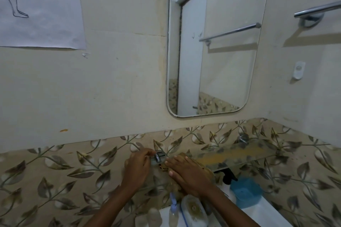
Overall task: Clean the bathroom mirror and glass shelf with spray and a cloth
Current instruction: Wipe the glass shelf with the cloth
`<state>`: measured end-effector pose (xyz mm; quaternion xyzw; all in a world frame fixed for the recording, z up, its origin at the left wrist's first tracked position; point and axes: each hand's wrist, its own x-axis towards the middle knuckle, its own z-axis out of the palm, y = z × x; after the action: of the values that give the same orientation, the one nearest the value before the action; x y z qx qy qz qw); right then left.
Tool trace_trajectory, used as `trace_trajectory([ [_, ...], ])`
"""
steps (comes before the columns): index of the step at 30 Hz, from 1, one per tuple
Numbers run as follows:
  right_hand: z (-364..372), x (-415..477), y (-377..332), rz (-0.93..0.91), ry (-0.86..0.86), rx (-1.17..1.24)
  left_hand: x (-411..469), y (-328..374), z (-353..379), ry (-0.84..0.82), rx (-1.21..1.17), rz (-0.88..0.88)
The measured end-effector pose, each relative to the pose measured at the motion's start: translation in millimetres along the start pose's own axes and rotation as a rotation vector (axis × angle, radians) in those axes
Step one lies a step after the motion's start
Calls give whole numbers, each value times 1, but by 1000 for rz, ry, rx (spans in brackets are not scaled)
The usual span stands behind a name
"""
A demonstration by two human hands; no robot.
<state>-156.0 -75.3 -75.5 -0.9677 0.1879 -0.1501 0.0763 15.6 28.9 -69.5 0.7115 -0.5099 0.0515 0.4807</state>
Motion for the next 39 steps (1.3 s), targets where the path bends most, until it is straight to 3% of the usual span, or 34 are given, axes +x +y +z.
trace_trajectory([
  [4,-9,11,-4,103,-34,54,8,3,4,-53,235,28],
  [8,-10,15,-6,152,-18,39,8,-5,-1,-21,298,92],
  [11,-5,15,-6,187,68,57,5,-7,-1,11,411,161],
  [14,-5,15,-3,146,136,14,5,-4,0,21,558,195],
  [18,-8,14,8,136,78,-22,-2,-4,1,6,697,243],
  [26,-25,2,41,196,-25,-70,-10,-2,-5,-53,703,158],
  [39,-43,-19,100,343,-6,-81,-14,-7,-4,-104,669,52],
])
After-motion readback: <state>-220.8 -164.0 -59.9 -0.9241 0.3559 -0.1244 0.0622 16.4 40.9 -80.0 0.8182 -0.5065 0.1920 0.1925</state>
